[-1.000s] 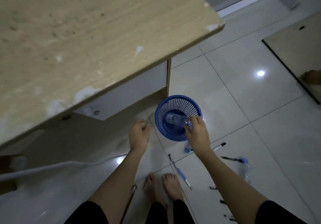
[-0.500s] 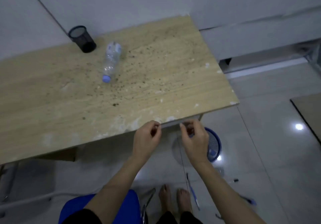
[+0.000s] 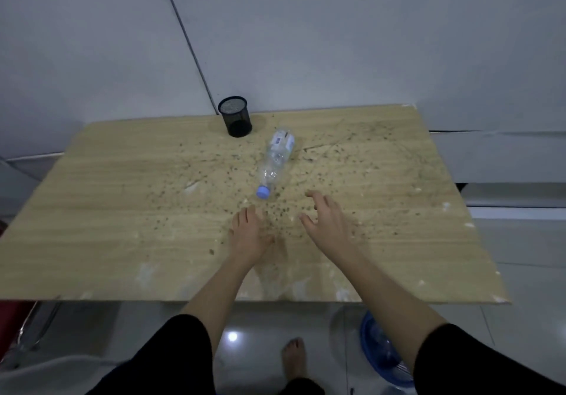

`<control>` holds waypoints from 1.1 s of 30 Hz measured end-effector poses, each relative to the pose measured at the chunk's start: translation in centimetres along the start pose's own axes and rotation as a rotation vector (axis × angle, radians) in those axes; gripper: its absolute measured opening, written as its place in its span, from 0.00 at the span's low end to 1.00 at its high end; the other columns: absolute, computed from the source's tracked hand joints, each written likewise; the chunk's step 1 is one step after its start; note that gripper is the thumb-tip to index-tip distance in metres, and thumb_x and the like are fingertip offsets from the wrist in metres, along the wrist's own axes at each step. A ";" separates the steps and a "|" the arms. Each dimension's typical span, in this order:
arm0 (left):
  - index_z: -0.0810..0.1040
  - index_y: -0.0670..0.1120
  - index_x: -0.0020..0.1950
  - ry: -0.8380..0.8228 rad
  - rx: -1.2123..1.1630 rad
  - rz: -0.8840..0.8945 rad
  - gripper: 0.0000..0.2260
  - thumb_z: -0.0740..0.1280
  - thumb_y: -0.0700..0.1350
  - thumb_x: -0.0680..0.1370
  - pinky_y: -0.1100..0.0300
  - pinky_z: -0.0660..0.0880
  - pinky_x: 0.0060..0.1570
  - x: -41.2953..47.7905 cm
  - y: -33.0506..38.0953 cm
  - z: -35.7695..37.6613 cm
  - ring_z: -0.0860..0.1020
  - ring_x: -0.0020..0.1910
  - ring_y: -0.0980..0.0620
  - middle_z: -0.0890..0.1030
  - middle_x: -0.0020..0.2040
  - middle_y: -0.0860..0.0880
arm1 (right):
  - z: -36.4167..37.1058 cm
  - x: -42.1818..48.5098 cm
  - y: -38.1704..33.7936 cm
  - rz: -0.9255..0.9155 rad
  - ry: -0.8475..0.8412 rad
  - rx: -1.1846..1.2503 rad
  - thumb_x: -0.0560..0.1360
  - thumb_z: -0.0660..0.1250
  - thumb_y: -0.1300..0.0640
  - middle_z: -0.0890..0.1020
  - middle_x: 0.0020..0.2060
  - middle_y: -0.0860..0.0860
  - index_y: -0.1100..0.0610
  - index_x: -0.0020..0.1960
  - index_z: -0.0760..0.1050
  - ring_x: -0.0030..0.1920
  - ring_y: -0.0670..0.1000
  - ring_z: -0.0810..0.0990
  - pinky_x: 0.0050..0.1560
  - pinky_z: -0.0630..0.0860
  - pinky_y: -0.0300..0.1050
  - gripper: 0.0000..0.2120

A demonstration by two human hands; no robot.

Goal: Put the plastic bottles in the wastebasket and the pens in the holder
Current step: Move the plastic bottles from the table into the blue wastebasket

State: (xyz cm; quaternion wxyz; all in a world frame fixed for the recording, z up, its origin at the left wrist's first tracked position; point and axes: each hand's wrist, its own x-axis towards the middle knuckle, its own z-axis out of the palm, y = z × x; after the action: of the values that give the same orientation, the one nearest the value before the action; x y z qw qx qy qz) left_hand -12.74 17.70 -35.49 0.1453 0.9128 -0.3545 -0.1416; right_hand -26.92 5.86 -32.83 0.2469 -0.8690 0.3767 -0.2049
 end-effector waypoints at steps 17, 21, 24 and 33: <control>0.19 0.49 0.67 -0.553 0.235 -0.068 0.65 0.63 0.79 0.57 0.26 0.33 0.65 6.4 -2.0 0.9 0.20 0.69 0.40 0.20 0.70 0.43 | 9.2 11.2 -5.1 0.036 -0.392 -0.081 0.74 0.64 0.40 0.73 0.54 0.64 0.37 0.64 0.61 0.48 0.63 0.77 0.42 0.70 0.47 0.21; 0.21 0.51 0.70 -0.552 0.250 -0.070 0.64 0.62 0.79 0.56 0.26 0.34 0.64 6.5 -1.8 1.1 0.20 0.69 0.40 0.16 0.67 0.45 | 8.5 9.9 -4.9 0.105 -0.345 0.090 0.74 0.64 0.64 0.67 0.55 0.62 0.45 0.62 0.68 0.47 0.61 0.75 0.43 0.75 0.46 0.21; 0.24 0.52 0.72 -0.501 0.239 -0.046 0.63 0.61 0.79 0.57 0.26 0.36 0.66 6.1 -1.9 1.1 0.23 0.72 0.40 0.19 0.70 0.45 | 6.9 8.4 -3.9 0.068 -0.238 0.142 0.69 0.61 0.73 0.70 0.49 0.62 0.53 0.60 0.74 0.46 0.62 0.74 0.42 0.77 0.51 0.24; 0.45 0.52 0.78 -0.206 0.174 0.156 0.43 0.52 0.73 0.70 0.32 0.44 0.72 -2.7 0.7 4.9 0.40 0.79 0.46 0.43 0.80 0.46 | 0.8 -0.1 0.9 0.071 -0.118 0.131 0.72 0.57 0.70 0.75 0.41 0.63 0.50 0.67 0.70 0.42 0.59 0.73 0.43 0.70 0.48 0.28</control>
State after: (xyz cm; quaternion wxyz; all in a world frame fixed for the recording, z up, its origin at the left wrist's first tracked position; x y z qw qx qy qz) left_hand -16.81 18.26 -39.32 0.0389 0.8723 -0.4481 -0.1915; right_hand -27.07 5.59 -34.02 0.3320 -0.8477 0.3779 -0.1685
